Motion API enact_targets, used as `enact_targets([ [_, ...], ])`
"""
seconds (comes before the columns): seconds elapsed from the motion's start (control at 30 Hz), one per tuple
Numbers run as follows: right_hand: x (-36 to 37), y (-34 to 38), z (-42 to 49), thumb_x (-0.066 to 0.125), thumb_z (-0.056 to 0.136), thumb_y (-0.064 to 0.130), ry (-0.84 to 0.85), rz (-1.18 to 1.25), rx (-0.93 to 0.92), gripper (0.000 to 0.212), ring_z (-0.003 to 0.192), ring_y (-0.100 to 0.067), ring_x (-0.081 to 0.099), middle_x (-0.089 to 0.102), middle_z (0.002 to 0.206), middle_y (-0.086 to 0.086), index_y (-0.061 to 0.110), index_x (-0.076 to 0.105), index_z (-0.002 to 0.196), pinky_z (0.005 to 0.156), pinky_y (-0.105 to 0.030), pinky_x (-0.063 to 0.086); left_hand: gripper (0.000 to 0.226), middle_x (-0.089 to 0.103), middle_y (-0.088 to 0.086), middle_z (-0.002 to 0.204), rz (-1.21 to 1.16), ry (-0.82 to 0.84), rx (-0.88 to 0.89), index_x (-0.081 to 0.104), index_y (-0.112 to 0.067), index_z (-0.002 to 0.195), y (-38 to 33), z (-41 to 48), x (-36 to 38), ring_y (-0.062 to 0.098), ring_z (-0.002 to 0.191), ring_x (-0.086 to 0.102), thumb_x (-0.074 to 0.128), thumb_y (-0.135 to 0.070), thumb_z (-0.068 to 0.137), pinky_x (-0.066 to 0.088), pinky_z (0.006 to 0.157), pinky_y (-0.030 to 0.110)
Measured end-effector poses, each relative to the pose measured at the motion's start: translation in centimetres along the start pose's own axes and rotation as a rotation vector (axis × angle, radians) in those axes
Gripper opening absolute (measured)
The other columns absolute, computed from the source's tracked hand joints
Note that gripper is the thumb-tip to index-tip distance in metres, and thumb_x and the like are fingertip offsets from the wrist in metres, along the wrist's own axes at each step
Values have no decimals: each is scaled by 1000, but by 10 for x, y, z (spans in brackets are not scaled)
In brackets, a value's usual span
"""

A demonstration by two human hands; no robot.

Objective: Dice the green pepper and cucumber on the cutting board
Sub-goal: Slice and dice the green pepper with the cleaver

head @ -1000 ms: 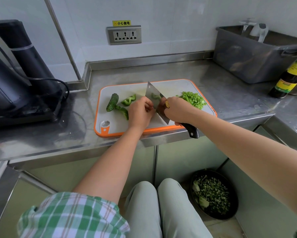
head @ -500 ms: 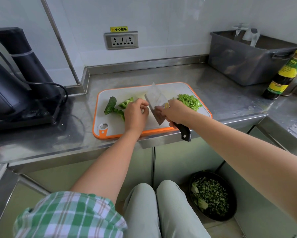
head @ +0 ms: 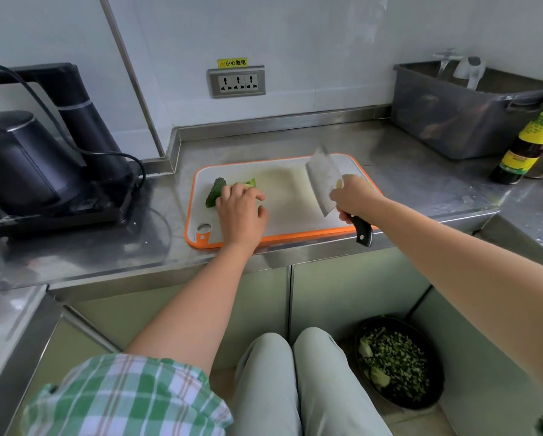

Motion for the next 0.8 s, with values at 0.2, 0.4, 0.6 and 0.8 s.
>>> enact_targets([
  [0.2,26,17,-17,42,89,1,201,-85,-54,17,46,-22,47,53,60,-12,4,47,74,41,-20,39,34,53,9,116,24,53,-127,61,-16,115,17,-7,-13,31,112,44,66,-26,82,36,93,36],
  [0.4,3,-2,-8,35,87,-1,-17,-98,41,15,43,-21,50,53,56,-13,2,47,78,46,-25,41,44,50,15,118,-26,96,-265,58,-10,116,29,-12,-17,34,112,47,71,-31,80,39,94,38],
  [0.6,24,19,-20,42,94,6,171,-107,-124,8,43,-22,48,52,62,-13,6,44,86,40,-22,37,45,54,13,117,-11,127,-287,58,-15,121,32,-10,-17,33,111,49,70,-33,81,43,91,40],
  [0.8,17,8,-13,38,90,0,87,-128,-16,9,45,-23,49,53,58,-14,-1,47,91,45,-26,40,38,65,11,112,-50,95,-278,63,-15,120,33,-6,-16,32,109,56,67,-23,82,46,87,39],
])
Point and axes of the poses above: each hand's wrist, its own z-axis towards the middle knuckle, its own x-axis out of the palm, y = z × x, the point moved 3 cm from there along z, towards the middle knuckle
